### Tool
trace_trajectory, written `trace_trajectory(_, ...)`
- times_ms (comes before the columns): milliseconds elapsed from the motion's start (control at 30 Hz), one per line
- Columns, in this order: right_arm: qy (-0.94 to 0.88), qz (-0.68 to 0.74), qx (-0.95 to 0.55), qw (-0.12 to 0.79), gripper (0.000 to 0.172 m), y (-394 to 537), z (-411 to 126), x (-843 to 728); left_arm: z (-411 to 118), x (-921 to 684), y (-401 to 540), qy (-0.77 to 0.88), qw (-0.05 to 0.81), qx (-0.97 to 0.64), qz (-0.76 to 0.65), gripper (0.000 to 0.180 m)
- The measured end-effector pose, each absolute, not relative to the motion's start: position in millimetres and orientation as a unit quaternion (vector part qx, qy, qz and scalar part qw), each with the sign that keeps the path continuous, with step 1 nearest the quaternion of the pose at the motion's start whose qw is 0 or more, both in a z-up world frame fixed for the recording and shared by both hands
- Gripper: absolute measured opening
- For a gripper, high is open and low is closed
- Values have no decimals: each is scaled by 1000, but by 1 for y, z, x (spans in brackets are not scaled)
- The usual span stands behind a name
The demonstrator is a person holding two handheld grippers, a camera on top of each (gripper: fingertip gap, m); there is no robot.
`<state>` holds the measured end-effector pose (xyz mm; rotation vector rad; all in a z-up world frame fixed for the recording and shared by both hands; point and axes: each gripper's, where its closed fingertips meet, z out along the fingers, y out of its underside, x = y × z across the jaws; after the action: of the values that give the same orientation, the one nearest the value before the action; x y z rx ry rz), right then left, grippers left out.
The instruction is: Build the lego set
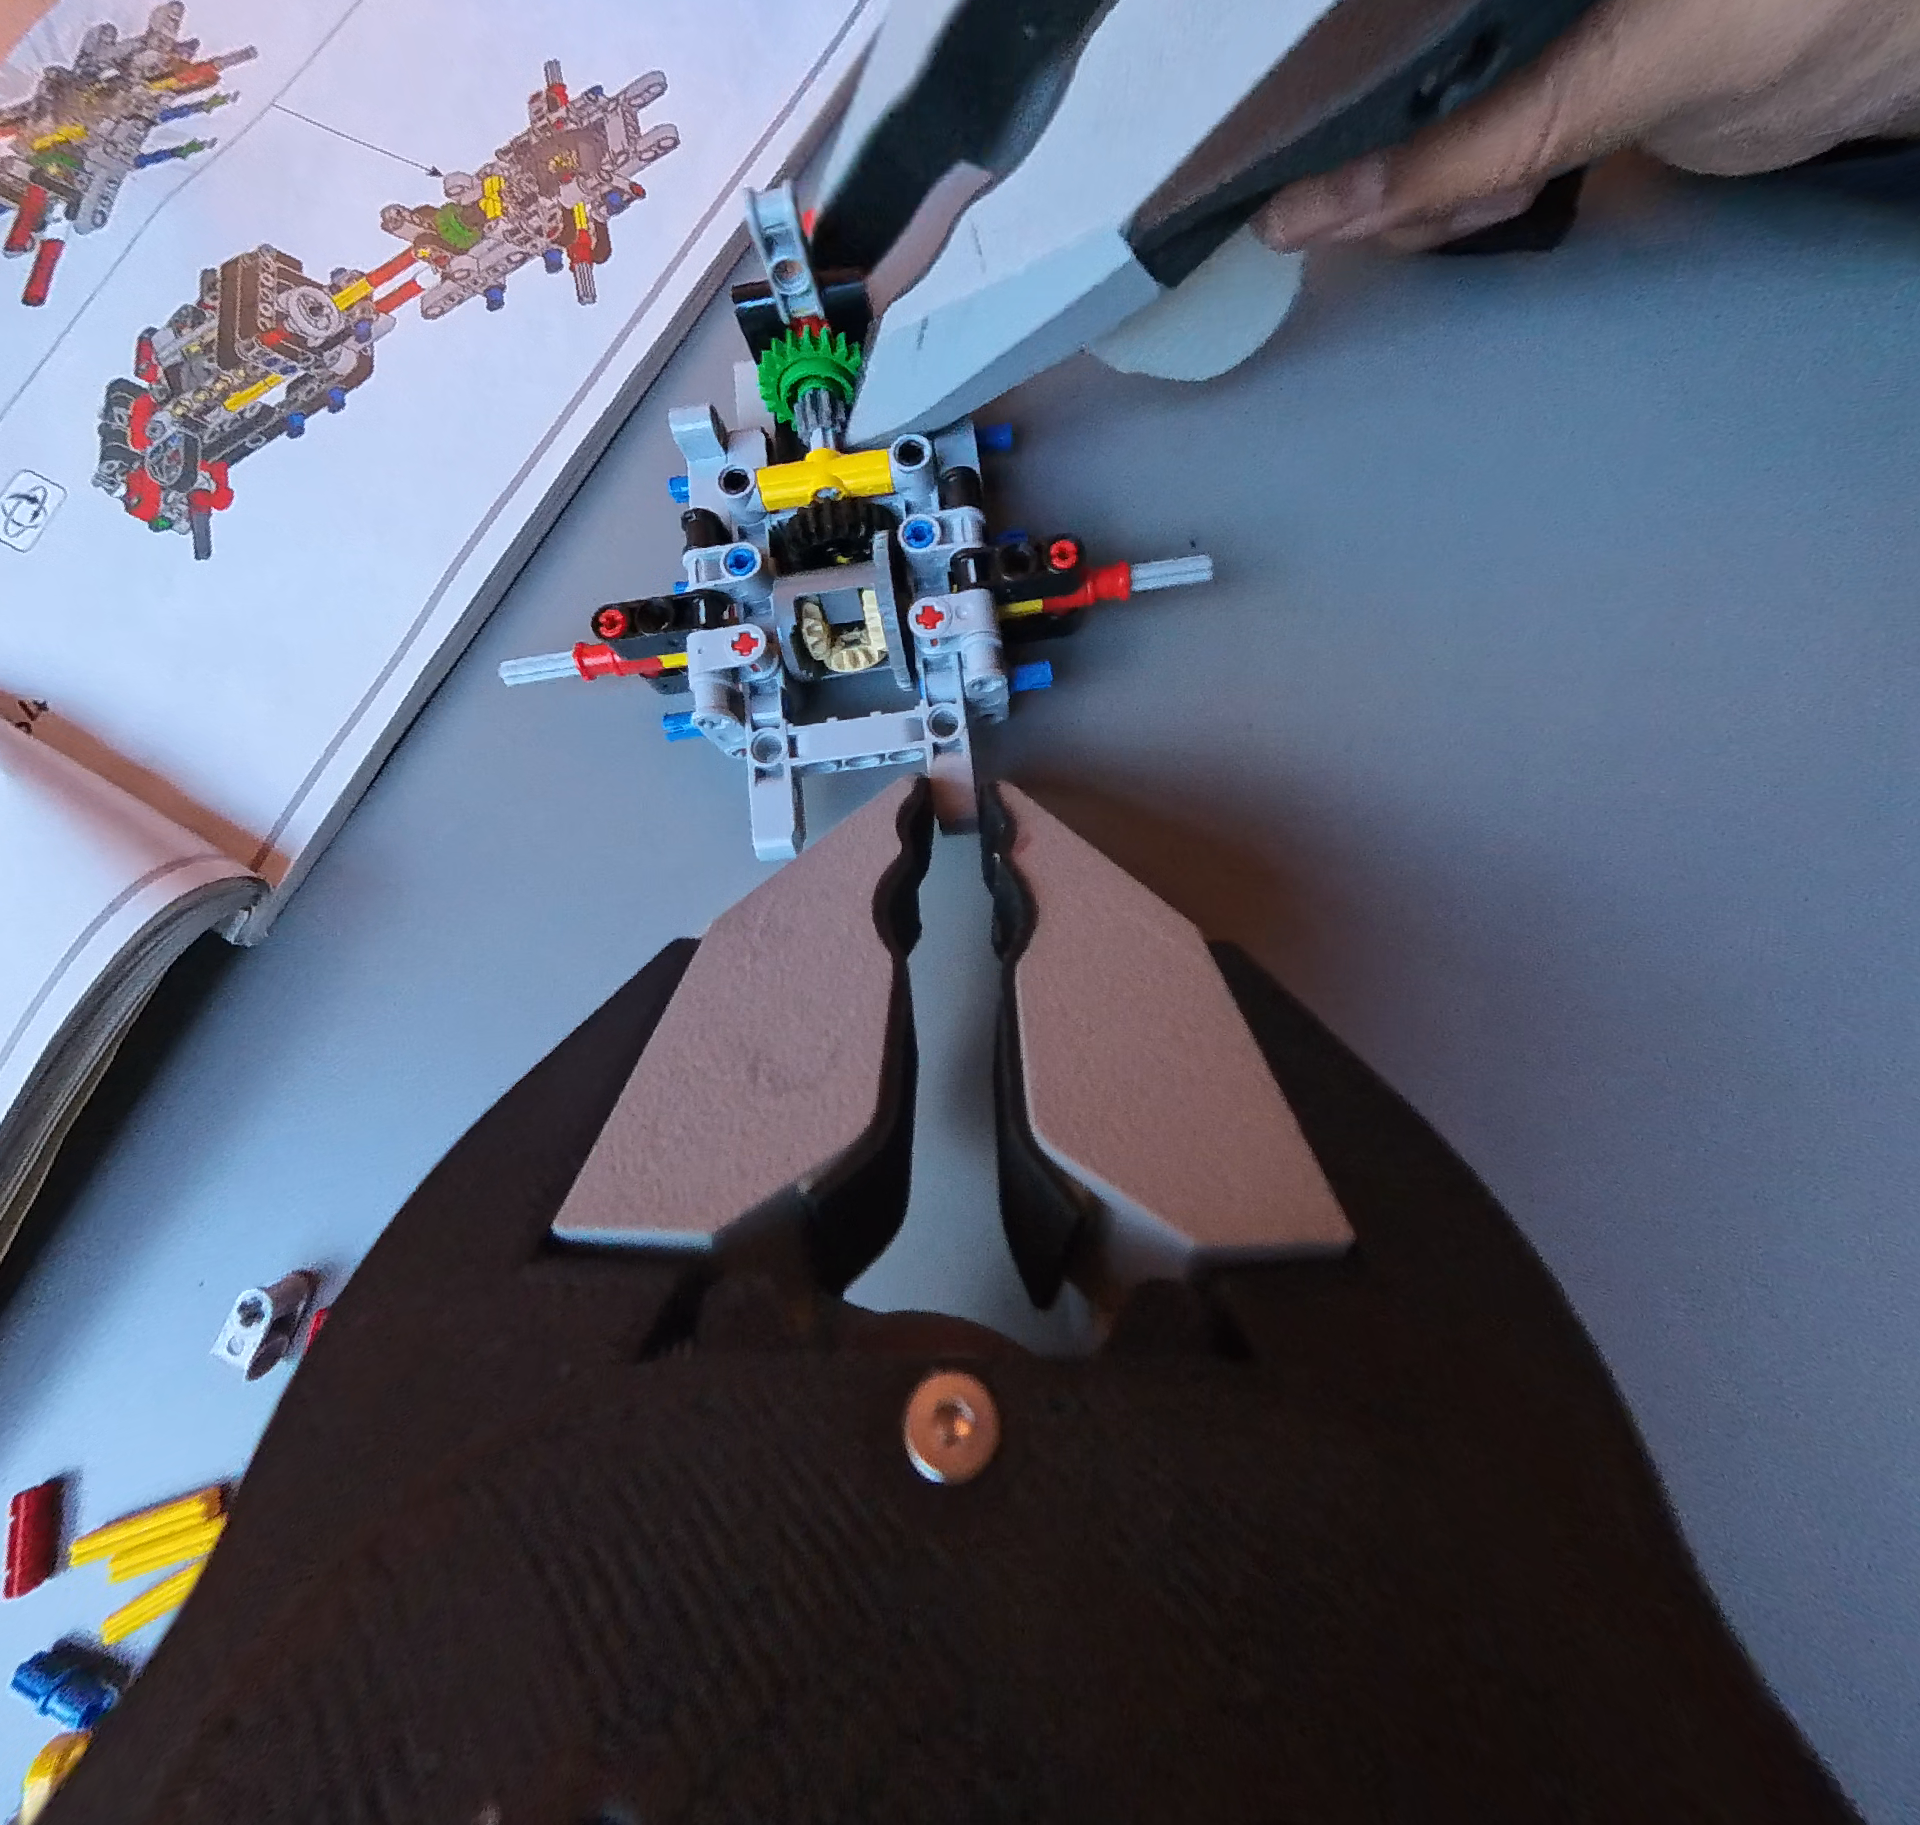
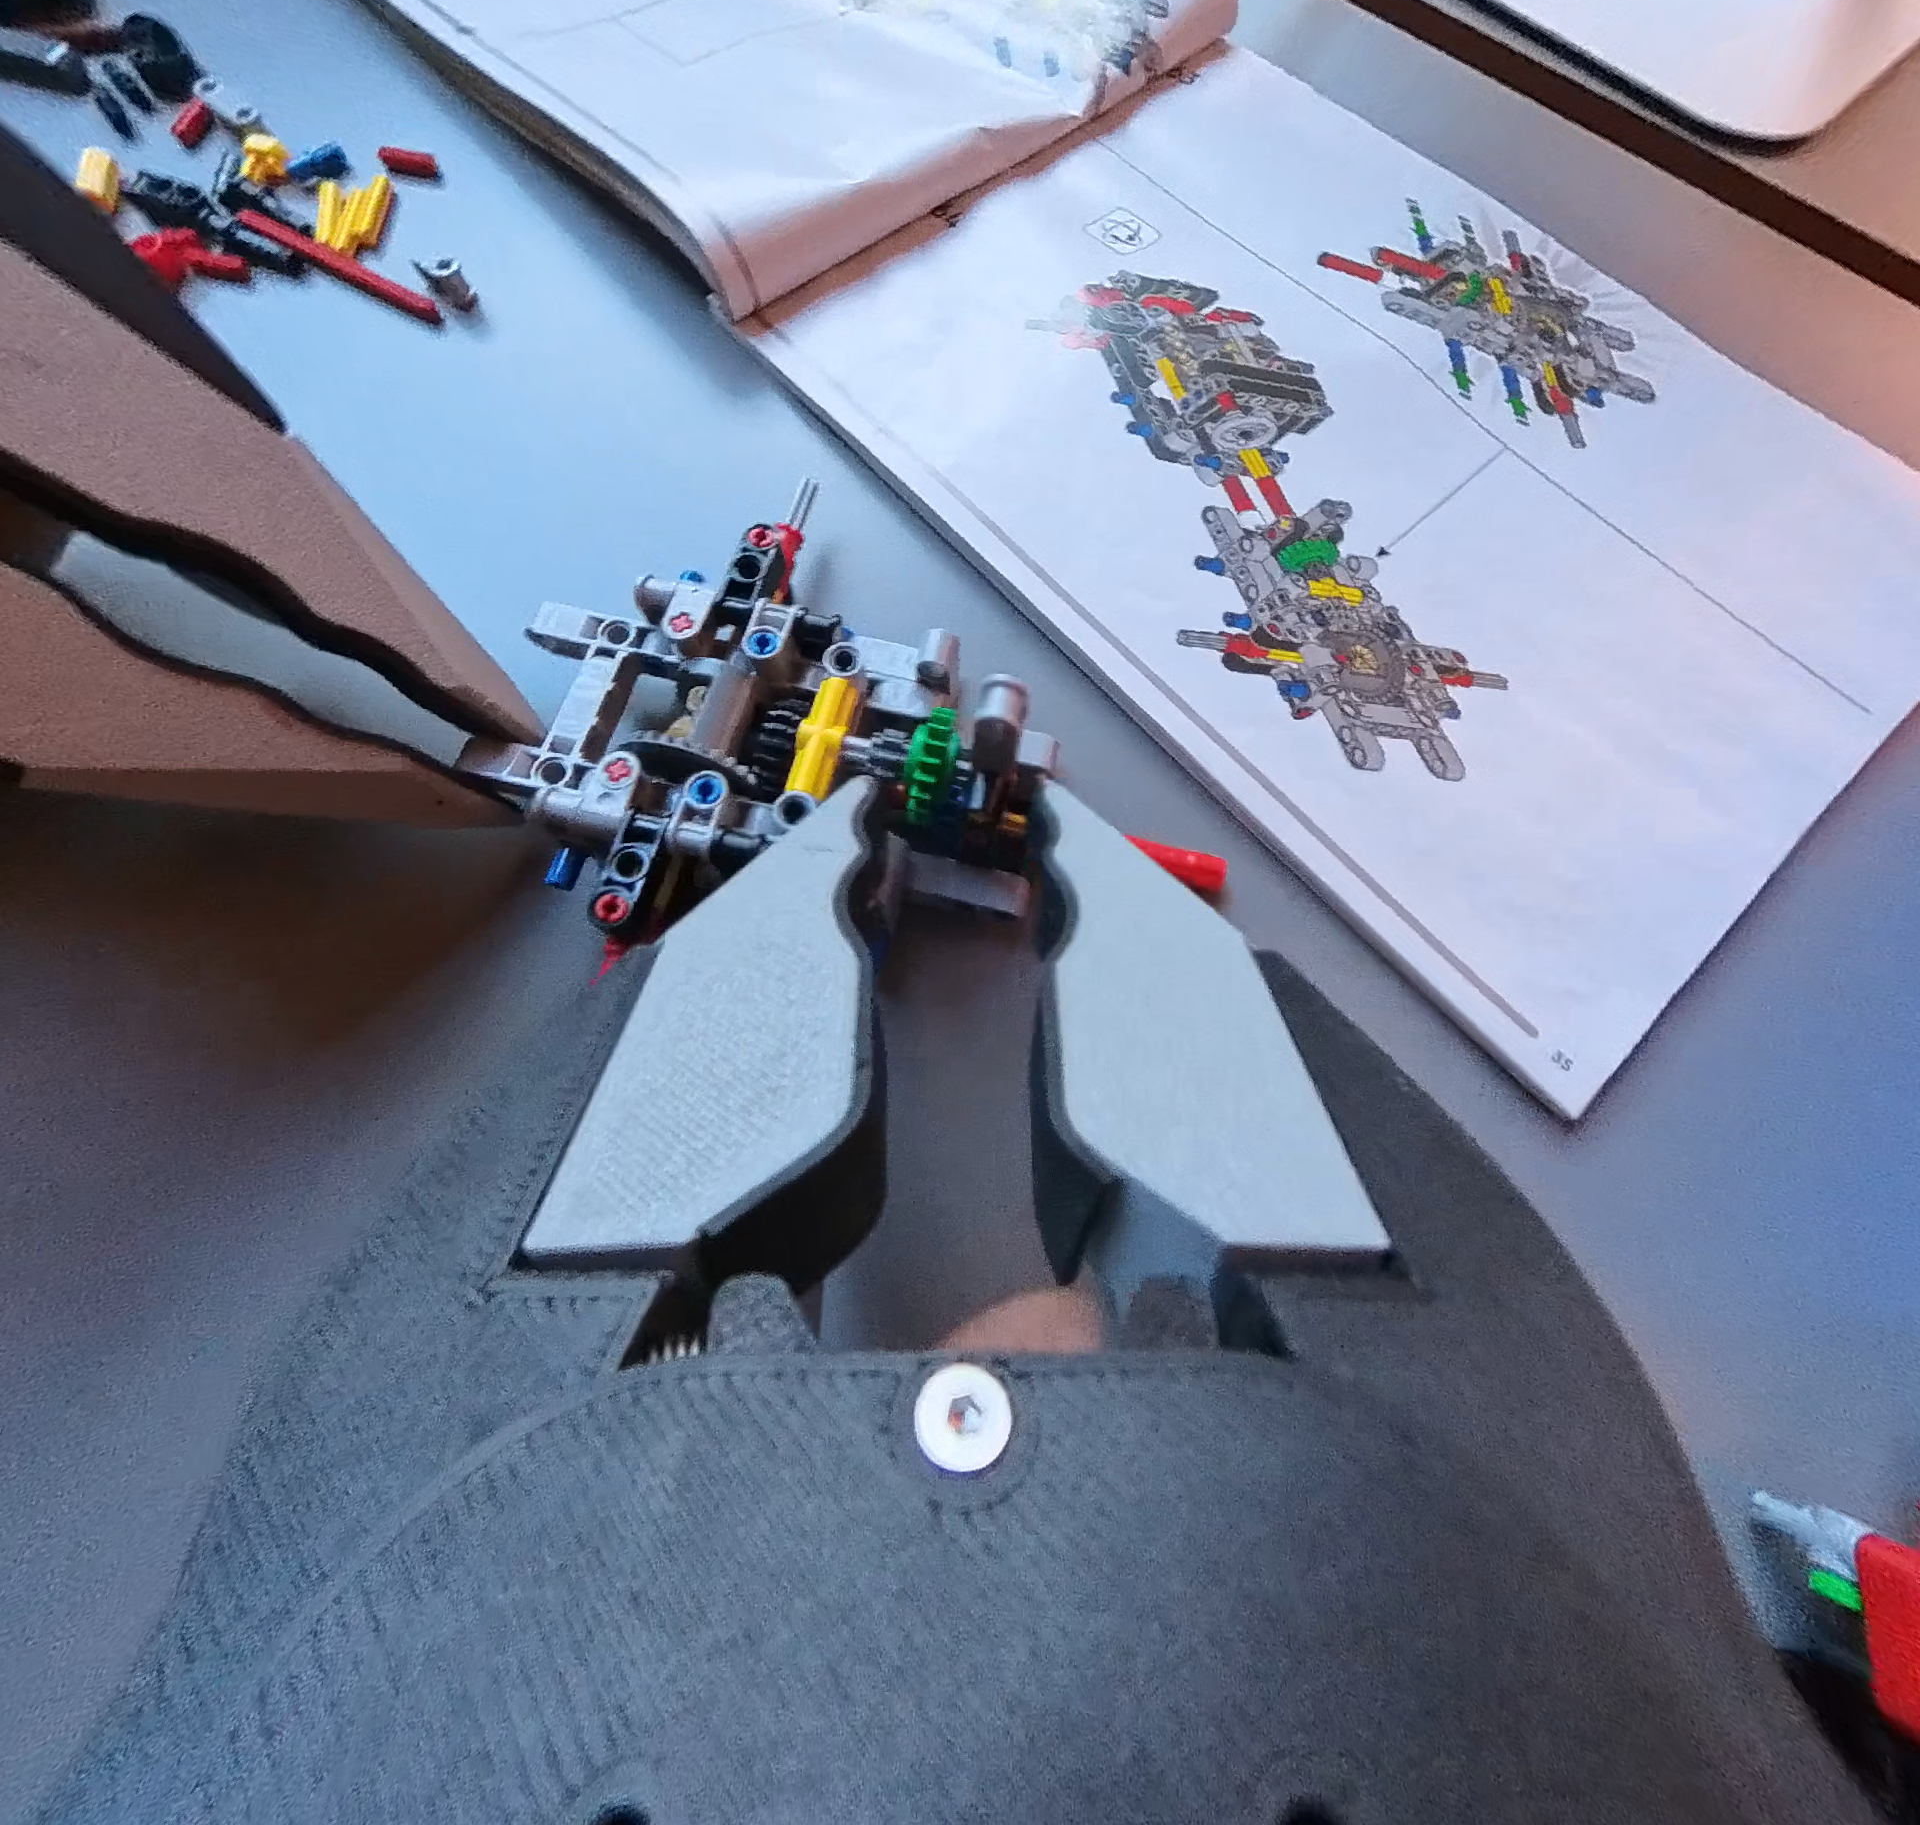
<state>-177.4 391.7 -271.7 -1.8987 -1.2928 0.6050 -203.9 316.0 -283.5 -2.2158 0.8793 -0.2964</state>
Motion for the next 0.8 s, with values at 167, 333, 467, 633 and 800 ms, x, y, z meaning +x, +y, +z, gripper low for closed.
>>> trace_trajectory(167, -517, 214, -731, 391, 21, 392, -271, -178, -283, -204, 317, 337, 365, -861, -113, 7)
trace_trajectory(333, -510, 215, -736, 390, 16, 394, -271, -176, -283, -207, 321, 326, 370, -863, -114, 7)
trace_trajectory(467, -512, 211, -735, 392, 16, 395, -271, -176, -283, -206, 321, 323, 368, -864, -118, 6)
trace_trajectory(633, -501, 214, -739, 396, 23, 397, -269, -175, -284, -206, 320, 319, 366, -865, -122, 7)
trace_trajectory(800, -503, 221, -735, 397, 29, 396, -268, -173, -286, -209, 321, 317, 364, -868, -120, 6)
